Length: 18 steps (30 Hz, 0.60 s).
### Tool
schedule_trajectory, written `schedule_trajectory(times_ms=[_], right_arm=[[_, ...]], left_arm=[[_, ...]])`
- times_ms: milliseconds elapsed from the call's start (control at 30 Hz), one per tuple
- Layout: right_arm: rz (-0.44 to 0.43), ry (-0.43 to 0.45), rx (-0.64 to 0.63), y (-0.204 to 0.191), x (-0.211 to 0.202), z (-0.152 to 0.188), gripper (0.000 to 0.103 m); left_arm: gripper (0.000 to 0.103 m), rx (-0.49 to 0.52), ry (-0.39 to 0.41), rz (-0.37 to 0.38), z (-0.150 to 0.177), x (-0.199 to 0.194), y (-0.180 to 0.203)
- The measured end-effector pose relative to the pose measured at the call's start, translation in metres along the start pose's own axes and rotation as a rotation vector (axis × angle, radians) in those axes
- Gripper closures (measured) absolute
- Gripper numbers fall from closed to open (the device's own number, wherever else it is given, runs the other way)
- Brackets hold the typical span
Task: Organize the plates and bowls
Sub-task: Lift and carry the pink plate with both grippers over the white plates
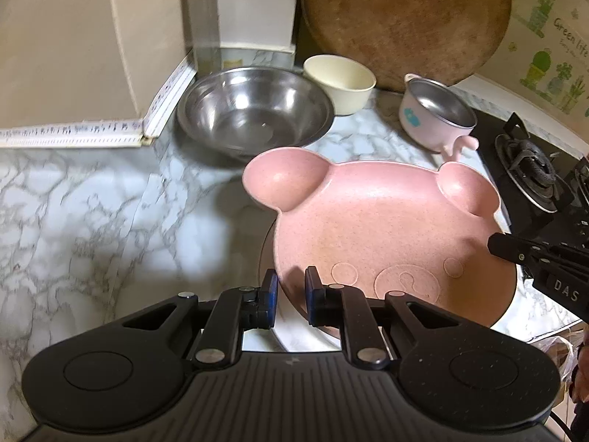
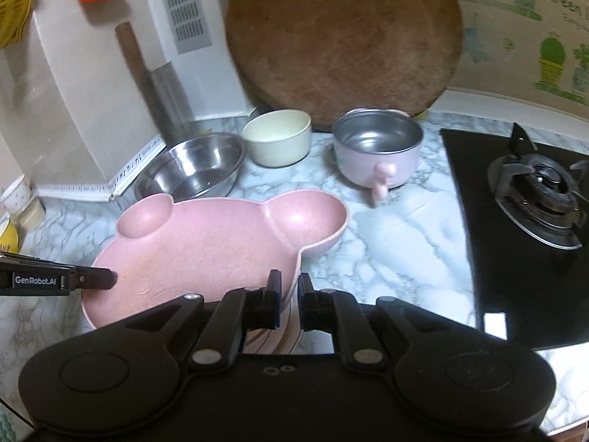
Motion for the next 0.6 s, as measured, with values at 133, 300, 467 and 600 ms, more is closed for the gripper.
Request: schedule_trajectory(times_ms=[133, 300, 467, 600], right_arm=[[-0.004, -0.016, -0.017, -0.001, 0.011, 0.002, 0.093], [-0.001, -0.032, -0.028, 0.002, 0.020, 0.004, 0.093], [-0.010, -0.050, -0.035, 0.002, 0.026, 0.004, 0.093], [-0.009, -0.067, -0.049, 0.000, 0.032, 0.006, 0.093]], left_arm=[[0.089, -0.010, 0.001, -0.012, 0.005, 0.005, 0.000], [0.089, 0.012, 0.026, -0.032, 0.006, 0.009, 0.005], [0.089, 0.002, 0.012, -0.043, 0.007, 0.016, 0.003], [0.089, -0.002, -0.003, -0.047, 0.010, 0.021, 0.001]])
Point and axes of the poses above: each gripper's, at about its wrist camera, not at the fingertips, and x roughly the way its jaws point, y to its right, z to its underside, the point moved 1 cm from there along x, roughly the way its jaws point, and after that the axes turned 2 degrees about x, right-handed, at the moved point
